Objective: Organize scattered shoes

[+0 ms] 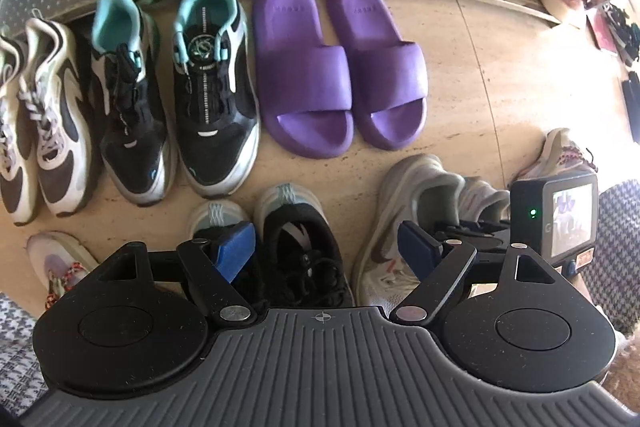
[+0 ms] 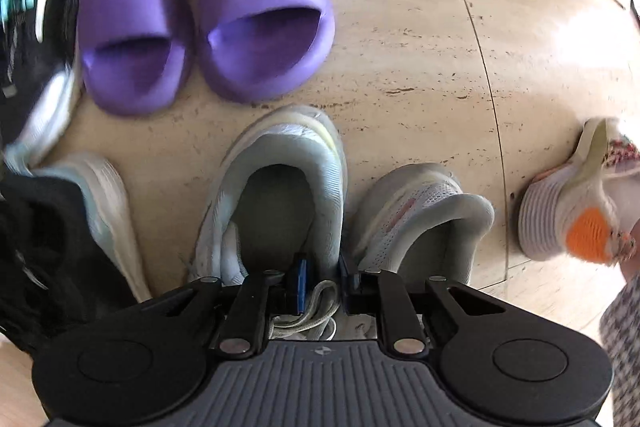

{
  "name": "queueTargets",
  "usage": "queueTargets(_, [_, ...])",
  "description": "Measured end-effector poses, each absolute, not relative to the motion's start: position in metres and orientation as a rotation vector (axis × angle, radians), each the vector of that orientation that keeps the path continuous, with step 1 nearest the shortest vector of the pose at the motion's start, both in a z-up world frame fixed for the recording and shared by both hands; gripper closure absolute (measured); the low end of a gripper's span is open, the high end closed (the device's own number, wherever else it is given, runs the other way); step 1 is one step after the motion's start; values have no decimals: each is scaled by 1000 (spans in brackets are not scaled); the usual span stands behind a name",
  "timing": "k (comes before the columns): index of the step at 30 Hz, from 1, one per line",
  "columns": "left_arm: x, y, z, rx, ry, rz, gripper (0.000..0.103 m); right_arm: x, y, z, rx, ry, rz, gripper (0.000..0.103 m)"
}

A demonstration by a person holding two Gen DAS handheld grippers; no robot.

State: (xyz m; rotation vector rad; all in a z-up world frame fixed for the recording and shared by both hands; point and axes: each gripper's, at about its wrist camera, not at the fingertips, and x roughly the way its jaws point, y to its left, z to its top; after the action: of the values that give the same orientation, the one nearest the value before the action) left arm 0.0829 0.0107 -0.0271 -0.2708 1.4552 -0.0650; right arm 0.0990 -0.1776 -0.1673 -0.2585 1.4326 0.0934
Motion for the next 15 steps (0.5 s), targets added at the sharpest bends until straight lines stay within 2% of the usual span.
queueTargets(3, [82, 9, -26, -256, 1450, -66, 20, 101, -155, -159, -281, 1385, 181, 85])
queueTargets(6, [83, 7, -25, -246, 1446, -65, 20, 107, -134, -150, -280, 1384, 264, 65])
queueTargets(7, [84, 7, -25, -244, 1443, -64, 20, 109, -129, -148, -279, 1399, 273, 51])
queueTargets(10, [84, 5, -21, -229, 1428, -64, 20, 117, -128, -126, -241, 1388, 257, 43])
queueTargets(11, [84, 4, -20, -224, 1424, -65, 20, 120, -133, -115, -216, 1380, 242, 36])
queueTargets(13, [83, 4, -19, -218, 1421, -71, 20, 125, -143, -101, -187, 1366, 209, 29])
queueTargets(15, [82, 3, -19, -220, 1422, -71, 20, 125, -165, -86, -169, 1337, 141, 27])
